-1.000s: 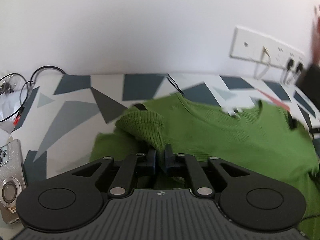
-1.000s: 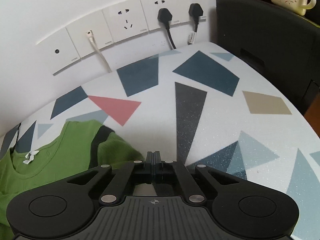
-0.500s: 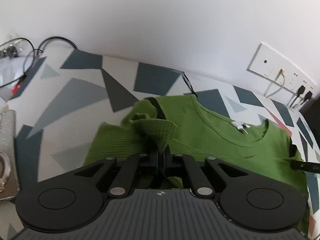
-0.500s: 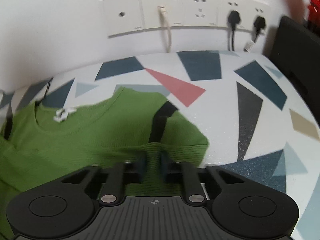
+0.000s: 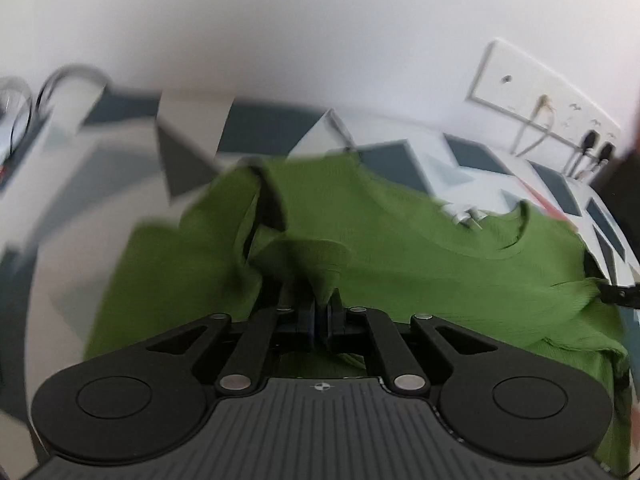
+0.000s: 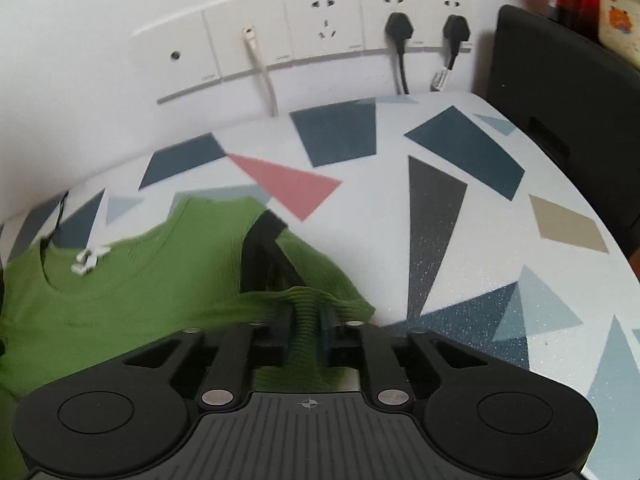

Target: Fold clothes

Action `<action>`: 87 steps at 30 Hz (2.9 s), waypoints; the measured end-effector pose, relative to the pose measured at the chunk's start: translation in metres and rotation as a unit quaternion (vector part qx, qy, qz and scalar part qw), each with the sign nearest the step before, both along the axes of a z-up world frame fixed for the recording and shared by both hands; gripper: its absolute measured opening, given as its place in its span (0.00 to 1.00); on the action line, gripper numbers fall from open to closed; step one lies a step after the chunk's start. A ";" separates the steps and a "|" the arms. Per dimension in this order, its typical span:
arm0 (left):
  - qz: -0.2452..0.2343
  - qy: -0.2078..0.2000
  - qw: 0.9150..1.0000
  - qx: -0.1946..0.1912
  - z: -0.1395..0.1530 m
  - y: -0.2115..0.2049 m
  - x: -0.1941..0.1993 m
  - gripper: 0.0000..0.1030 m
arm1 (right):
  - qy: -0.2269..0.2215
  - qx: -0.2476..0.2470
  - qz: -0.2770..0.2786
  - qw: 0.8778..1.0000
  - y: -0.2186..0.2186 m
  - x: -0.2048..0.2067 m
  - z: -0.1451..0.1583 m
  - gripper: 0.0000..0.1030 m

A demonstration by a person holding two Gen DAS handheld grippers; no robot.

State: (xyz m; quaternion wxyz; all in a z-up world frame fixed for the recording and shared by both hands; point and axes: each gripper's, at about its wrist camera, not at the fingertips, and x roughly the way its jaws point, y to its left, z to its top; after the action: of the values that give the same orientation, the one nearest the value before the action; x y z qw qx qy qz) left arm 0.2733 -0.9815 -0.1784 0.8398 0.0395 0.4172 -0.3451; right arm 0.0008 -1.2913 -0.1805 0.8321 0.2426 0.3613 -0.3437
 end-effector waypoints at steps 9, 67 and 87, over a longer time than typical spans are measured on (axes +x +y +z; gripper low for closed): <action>0.008 0.012 1.000 -0.006 0.005 0.004 0.005 0.08 | 0.003 -0.041 0.125 0.991 0.063 -0.019 0.018 0.40; -0.070 -0.069 0.995 0.019 0.017 -0.012 -0.050 0.84 | 0.015 -0.009 -0.024 1.000 -0.052 0.004 -0.005 0.34; -0.031 -0.120 0.987 0.106 -0.002 0.105 -0.017 0.84 | -0.027 0.030 0.037 0.999 0.056 0.047 0.015 0.52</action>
State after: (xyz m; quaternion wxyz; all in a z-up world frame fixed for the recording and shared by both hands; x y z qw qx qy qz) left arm 0.2567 -0.8761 -0.1802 0.8637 0.1819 0.3464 -0.3176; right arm 0.0474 -1.2353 -0.1653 0.8459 0.2636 0.3576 -0.2952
